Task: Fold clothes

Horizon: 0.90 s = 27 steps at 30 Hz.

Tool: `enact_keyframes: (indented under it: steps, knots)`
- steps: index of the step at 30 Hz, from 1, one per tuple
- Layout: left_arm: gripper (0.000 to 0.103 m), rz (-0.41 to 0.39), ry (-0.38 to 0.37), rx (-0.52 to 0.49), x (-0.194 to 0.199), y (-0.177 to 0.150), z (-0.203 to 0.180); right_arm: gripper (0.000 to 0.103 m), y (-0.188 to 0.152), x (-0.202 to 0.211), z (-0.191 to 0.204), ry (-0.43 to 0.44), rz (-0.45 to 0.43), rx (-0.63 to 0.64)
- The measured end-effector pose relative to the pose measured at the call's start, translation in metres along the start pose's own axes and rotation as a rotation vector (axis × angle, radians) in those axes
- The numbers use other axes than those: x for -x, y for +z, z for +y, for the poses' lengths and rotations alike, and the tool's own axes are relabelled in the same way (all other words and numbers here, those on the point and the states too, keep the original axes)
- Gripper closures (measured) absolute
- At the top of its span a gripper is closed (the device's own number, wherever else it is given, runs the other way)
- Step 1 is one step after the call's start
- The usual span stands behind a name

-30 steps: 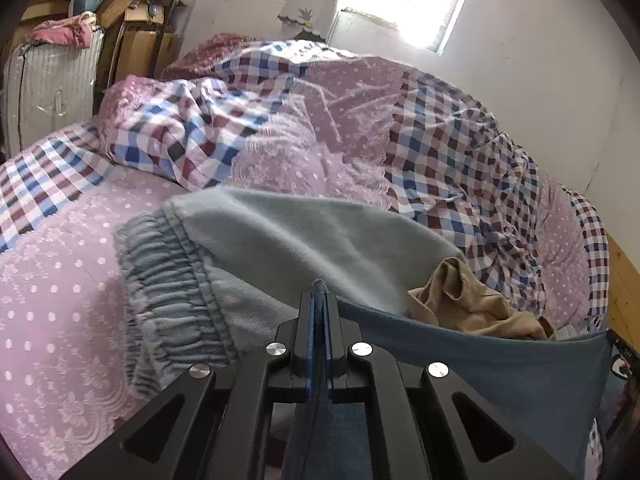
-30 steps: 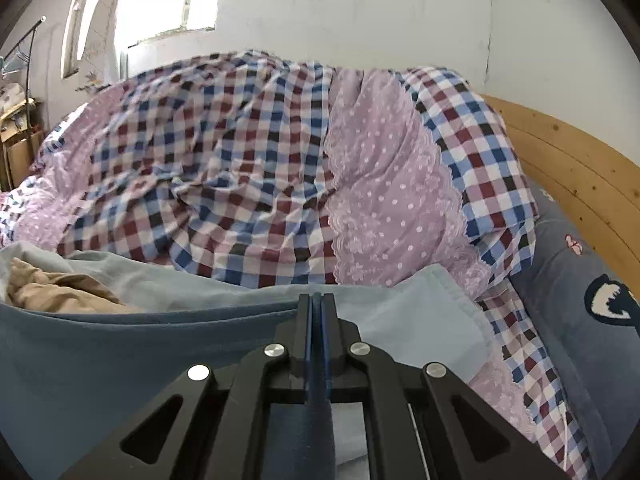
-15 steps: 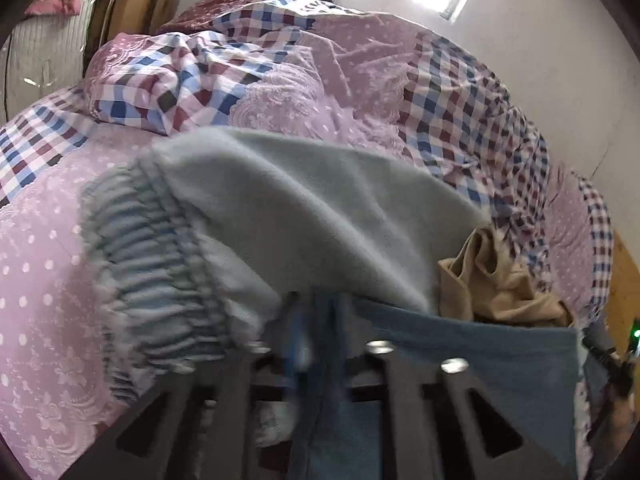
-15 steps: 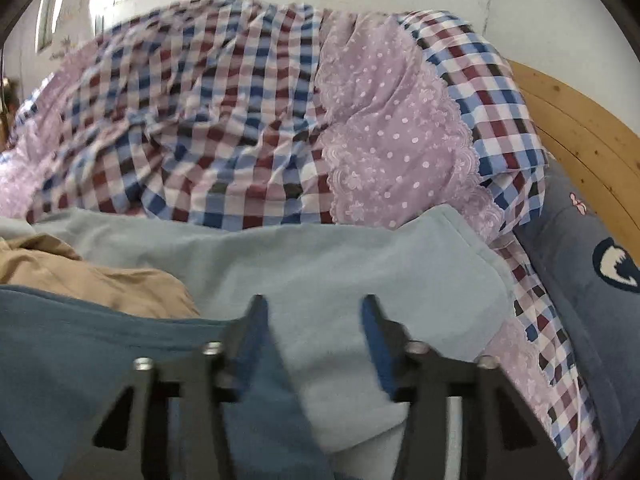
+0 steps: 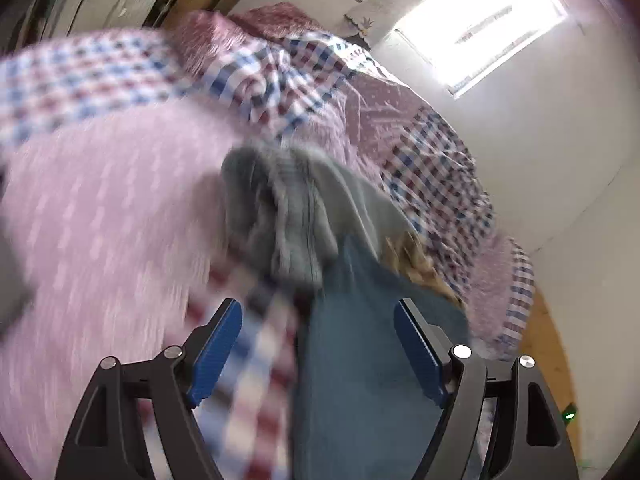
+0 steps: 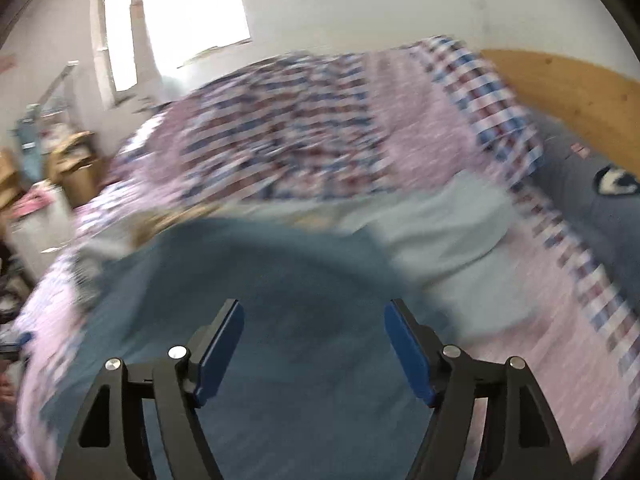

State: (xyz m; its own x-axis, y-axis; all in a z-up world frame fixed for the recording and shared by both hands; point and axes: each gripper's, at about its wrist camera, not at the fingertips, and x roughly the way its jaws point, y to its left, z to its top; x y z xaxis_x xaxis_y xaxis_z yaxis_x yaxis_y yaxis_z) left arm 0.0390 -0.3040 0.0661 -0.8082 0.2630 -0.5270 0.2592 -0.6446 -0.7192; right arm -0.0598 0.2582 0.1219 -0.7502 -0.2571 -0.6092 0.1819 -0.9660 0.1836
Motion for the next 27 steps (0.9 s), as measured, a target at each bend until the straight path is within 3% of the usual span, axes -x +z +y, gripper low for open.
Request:
enact_keyframes:
  steps: [4, 8, 11, 13, 17, 27]
  knots:
    - [0.02, 0.11, -0.038, 0.061, 0.017, -0.062, 0.009, 0.026, -0.059, 0.031, 0.065, 0.142, 0.012, 0.048]
    - [0.02, 0.182, -0.079, 0.153, 0.018, -0.107, 0.016, 0.025, -0.106, 0.051, 0.127, 0.19, -0.033, 0.191]
    - [0.02, 0.232, -0.11, 0.216, 0.012, -0.125, 0.016, 0.025, -0.128, 0.048, 0.159, 0.231, 0.004, 0.258]
    - [0.02, 0.25, -0.149, 0.273, 0.008, -0.134, 0.016, 0.025, -0.138, 0.048, 0.175, 0.242, -0.003, 0.306]
    - [0.02, 0.251, -0.16, 0.343, -0.001, -0.139, 0.017, 0.025, -0.152, 0.049, 0.197, 0.246, -0.023, 0.41]
    - [0.024, 0.164, -0.159, 0.364, -0.014, -0.129, 0.016, 0.025, -0.161, 0.033, 0.203, 0.31, 0.022, 0.399]
